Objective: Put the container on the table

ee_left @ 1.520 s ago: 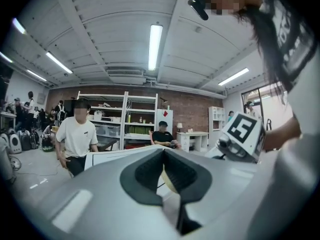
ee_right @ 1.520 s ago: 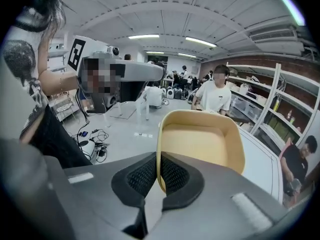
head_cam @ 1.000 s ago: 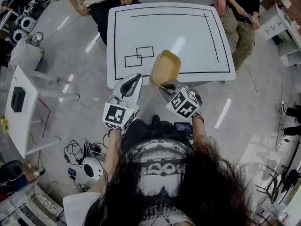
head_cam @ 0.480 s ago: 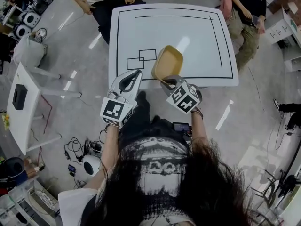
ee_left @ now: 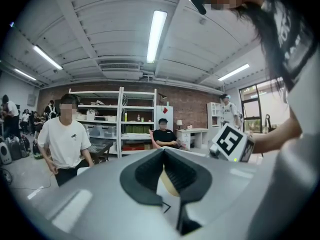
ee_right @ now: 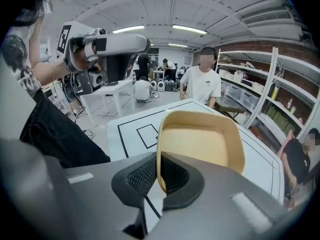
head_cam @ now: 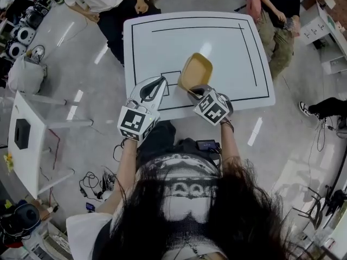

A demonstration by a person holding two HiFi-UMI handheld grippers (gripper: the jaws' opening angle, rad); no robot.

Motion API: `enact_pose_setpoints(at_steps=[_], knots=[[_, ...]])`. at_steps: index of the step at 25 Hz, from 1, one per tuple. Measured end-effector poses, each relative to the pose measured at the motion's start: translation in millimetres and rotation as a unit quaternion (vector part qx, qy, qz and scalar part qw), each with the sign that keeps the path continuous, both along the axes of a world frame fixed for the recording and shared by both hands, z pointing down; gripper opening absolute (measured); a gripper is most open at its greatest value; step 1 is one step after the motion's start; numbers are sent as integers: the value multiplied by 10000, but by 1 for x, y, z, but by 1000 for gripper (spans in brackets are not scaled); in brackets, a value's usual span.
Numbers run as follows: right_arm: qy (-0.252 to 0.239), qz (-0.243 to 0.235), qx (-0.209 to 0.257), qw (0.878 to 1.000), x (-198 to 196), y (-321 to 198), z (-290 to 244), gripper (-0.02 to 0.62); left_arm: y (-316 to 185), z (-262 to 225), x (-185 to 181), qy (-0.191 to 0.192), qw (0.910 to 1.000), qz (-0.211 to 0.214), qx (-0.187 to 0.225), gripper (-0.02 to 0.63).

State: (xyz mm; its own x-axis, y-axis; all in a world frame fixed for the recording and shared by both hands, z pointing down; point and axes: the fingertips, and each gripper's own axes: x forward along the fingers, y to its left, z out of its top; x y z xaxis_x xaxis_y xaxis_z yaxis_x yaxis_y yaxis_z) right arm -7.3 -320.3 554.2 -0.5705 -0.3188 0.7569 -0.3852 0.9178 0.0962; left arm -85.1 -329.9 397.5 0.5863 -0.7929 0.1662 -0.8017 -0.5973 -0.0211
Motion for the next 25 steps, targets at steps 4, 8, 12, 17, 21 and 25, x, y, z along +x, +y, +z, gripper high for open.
enact_pose_setpoints(at_steps=[4,8,12,17,21,25], knots=[[213,97,-32,9997,-10,-38,7,8,-31,-5,-18,36,9999,96,20,0],[429,149,-75,9989,-15,-76,19,8,-55,-1,-33,82,9998,148,-41,0],[668,236,-116,9974,-15,-118,36,9,-78,5,-43,57,9997,234,-108,0],[860,442,-242,9950,-8,-163,55,9,-95,8,-50,55,9994,305,-142,0],[1064,547,-321,9923,3,-181,70,11,-101,20,-49,42,9988,378,-322,0],[1242,622,-311,9898,11,-189,79,14,-104,24,-45,6,9980,513,-376,0]])
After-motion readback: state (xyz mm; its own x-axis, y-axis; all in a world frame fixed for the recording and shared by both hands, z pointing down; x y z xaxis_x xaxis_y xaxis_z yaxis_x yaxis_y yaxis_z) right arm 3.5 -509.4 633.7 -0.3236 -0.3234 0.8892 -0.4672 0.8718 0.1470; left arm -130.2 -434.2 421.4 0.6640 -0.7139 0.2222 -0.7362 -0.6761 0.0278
